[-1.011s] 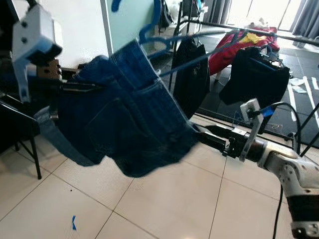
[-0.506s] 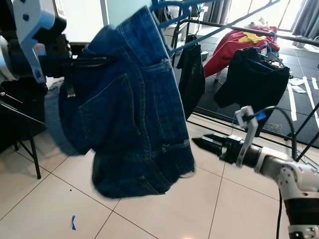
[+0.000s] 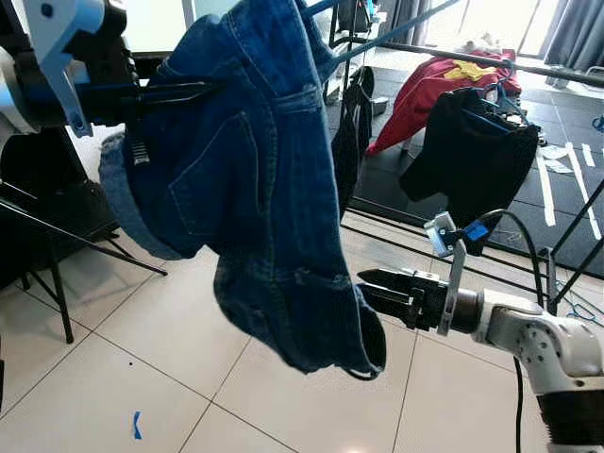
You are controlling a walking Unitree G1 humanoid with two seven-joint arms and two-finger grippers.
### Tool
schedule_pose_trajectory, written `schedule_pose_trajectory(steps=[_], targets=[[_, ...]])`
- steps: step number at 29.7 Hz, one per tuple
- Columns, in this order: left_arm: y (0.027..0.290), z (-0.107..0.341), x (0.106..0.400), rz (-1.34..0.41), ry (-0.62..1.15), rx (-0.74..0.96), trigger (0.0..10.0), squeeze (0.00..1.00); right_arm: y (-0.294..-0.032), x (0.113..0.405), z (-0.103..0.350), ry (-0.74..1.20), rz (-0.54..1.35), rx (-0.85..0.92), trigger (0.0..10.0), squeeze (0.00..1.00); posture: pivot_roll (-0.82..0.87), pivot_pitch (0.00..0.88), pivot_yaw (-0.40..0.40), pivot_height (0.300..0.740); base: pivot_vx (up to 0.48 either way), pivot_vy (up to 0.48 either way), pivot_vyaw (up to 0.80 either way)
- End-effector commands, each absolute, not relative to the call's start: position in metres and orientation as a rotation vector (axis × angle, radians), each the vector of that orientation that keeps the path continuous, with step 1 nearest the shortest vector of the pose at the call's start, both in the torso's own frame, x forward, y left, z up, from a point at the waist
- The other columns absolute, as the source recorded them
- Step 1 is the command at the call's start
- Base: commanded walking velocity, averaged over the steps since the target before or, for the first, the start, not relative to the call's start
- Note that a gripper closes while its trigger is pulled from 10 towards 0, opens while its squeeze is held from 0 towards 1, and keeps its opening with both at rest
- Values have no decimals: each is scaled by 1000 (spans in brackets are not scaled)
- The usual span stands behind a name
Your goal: Hang hanger
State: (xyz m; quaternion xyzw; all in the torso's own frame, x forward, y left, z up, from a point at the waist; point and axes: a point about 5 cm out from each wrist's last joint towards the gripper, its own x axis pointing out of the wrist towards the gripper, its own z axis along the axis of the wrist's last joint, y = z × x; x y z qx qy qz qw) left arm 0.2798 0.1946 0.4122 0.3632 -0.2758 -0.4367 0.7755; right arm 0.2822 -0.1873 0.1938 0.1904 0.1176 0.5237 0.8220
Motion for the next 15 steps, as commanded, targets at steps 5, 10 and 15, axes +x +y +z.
schedule_pose_trajectory(steps=[5,10,15], targets=[[190,421,277,-937,-663,790,0,0,-188,272,208,166,1211,455,10000,0,-67,2,6,740,0,0,0],[188,422,276,-948,-674,792,0,0,-187,268,204,198,1221,432,10000,0,-66,4,7,740,0,0,0],[187,424,275,-950,-680,791,0,0,-189,271,199,219,1179,407,10000,0,-65,4,5,740,0,0,0]])
